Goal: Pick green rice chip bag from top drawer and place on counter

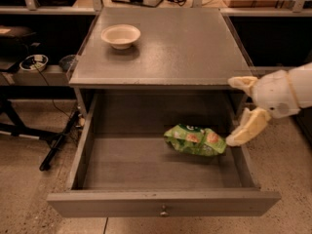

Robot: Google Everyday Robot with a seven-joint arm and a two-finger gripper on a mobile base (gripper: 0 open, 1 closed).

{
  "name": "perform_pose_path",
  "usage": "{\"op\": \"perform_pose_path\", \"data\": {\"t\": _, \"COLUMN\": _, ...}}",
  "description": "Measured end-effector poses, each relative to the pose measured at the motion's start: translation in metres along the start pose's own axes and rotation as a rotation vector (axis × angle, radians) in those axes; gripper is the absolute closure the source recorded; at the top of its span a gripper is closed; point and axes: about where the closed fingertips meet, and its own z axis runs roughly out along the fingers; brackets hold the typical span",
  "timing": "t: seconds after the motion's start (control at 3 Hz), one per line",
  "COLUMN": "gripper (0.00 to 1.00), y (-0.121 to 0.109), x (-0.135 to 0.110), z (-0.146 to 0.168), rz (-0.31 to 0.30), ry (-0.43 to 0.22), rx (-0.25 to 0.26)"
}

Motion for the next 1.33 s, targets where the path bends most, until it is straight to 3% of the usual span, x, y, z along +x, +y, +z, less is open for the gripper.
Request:
{"op": "perform_pose_path", "data": {"t": 0.33, "gripper": 0.00, "y": 0.000, "x": 0.003, "z": 0.015, "rz": -0.007, "ry": 0.105, "rx": 0.009}}
{"op": "perform_pose_path", "data": {"t": 0.67, "gripper": 0.00, "y": 0.001, "x": 0.004, "z": 0.015, "rz": -0.009, "ry": 0.114, "rx": 0.018}}
{"op": "perform_pose_path", "data": {"t": 1.33, "gripper": 0.00, "y": 0.000, "x": 0.027, "z": 0.055, "rz": 0.013, "ry": 0.142, "rx": 0.000}}
